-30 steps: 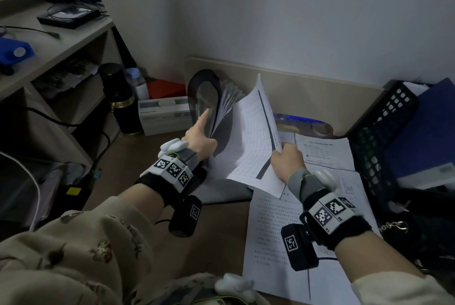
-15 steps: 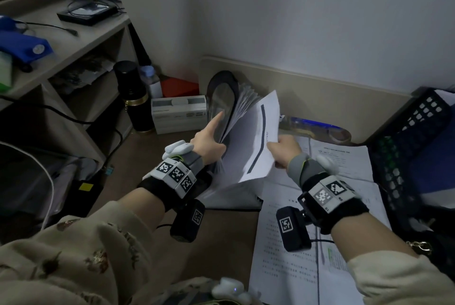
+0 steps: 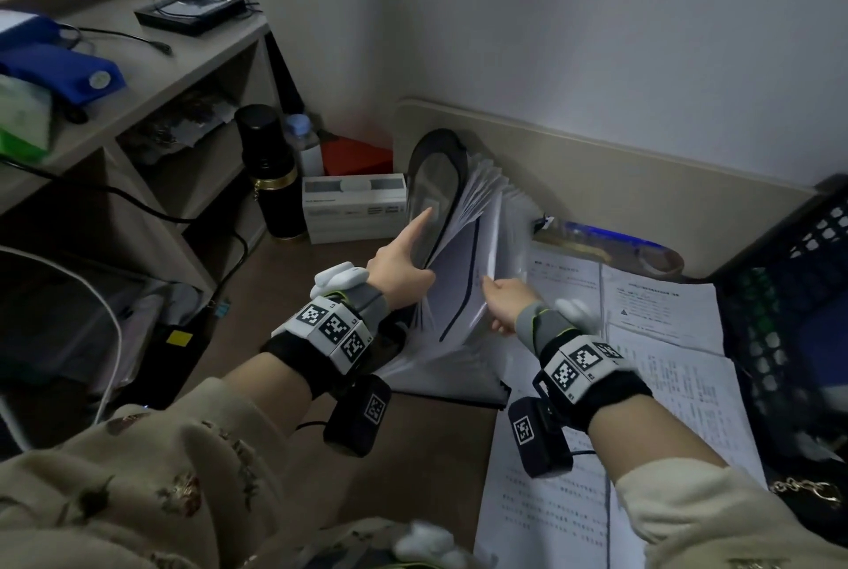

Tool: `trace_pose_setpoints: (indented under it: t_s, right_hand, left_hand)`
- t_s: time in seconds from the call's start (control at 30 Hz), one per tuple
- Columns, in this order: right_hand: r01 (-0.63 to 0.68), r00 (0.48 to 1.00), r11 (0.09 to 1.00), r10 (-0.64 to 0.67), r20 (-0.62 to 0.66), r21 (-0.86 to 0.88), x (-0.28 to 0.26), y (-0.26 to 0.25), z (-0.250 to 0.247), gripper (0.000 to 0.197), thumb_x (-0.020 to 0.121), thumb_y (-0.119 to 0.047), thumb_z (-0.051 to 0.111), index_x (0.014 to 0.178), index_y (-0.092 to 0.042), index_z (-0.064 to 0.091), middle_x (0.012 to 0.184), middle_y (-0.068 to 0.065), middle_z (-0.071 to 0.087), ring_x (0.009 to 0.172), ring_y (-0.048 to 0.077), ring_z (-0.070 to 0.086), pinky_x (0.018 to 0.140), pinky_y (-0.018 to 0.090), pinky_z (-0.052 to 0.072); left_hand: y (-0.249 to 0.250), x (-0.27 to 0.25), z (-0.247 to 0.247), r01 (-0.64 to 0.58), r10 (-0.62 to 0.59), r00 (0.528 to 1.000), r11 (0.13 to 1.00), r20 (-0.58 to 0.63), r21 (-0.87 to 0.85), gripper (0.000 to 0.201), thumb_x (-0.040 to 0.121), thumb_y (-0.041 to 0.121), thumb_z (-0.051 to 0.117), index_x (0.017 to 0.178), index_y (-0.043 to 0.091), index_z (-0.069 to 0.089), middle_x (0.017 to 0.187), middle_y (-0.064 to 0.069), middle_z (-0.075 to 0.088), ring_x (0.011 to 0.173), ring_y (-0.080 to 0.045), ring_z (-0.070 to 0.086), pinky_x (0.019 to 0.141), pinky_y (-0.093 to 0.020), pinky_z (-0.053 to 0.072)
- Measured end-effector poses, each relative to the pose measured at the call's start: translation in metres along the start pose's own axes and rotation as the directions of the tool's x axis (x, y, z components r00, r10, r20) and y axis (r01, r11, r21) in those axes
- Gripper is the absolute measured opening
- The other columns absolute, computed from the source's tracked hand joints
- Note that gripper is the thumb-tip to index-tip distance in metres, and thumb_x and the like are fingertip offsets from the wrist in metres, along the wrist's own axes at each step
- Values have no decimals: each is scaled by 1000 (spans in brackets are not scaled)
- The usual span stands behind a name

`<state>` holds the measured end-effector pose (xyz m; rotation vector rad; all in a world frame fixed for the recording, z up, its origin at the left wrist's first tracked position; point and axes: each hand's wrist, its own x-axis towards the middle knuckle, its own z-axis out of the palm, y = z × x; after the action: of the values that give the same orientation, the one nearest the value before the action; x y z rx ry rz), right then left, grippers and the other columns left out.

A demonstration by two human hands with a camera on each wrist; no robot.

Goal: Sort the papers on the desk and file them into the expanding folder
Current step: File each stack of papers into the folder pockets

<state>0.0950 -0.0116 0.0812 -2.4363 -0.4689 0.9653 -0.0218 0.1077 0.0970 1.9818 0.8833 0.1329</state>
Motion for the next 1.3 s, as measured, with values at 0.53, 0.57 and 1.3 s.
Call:
trace_pose_setpoints:
  t_s: [0.53,0.57,1.3]
  right_hand:
    - [197,943,972,-152,-295,129,-1,13,16,47,96,-18,37,141,-28,35,88,0,61,65,18,56,64,30,47]
    - [210,942,967,-161,-296,142,-3,12,16,51,95,-16,38,144,-29,30,79,-4,59,60,15,53,61,29,45]
    - [347,938,878,-326,117,-330,-36,-28,34,43,94,-30,31,134,-31,45,131,9,55,117,33,52,95,40,45]
  left_hand:
    - [-8,4,-11,-14,17,999,997,42,-80,93,65,19,53,141,60,19,144,2,48,123,-23,51,103,-38,45]
    - [-8,5,-12,-15,18,999,996,38,-87,94,63,21,52,141,61,19,143,3,49,122,-23,52,103,-39,45]
    - [-20,13,-5,-61,53,995,994,-89,-90,82,83,49,68,149,45,21,151,4,41,138,-20,39,113,-36,33]
